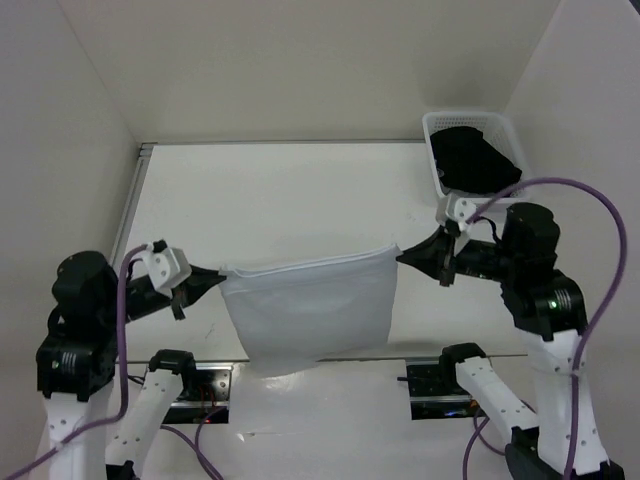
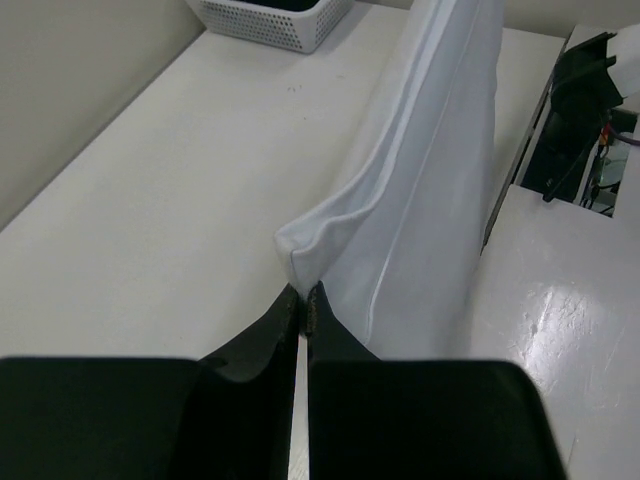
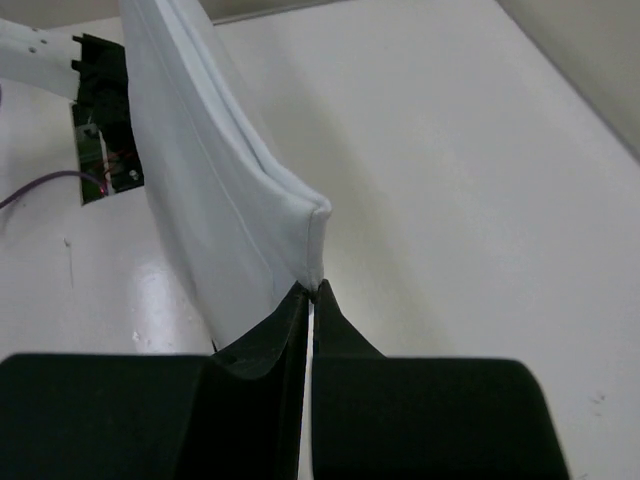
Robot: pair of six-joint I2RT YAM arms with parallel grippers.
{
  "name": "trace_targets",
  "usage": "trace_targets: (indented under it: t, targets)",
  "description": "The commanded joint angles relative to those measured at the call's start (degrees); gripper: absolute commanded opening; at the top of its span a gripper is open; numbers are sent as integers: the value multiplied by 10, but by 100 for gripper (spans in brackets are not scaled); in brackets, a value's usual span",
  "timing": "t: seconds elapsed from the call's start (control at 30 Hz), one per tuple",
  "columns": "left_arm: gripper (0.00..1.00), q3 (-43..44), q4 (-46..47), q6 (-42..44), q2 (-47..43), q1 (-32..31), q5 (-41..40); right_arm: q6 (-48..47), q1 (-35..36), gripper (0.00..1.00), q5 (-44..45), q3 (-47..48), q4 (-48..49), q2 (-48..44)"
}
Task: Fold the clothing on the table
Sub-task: Flatten the skirt out
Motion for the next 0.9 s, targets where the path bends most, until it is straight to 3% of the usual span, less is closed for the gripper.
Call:
trace_targets:
  t: [0.0,0.3,0.47,0.87]
  targets:
    - [6,-28,58,-12,64,6,-24,11,-8,0,48,-29,60,63]
    - [6,-94,238,-23,248,1,-122,22,5,0,190,-54,221,206]
    - [5,-117,313,-12,367,1,-154,22,10,0,209,-15,246,364]
    - [0,37,389,-15,688,38,-180,18,44,0,271,92,332,633]
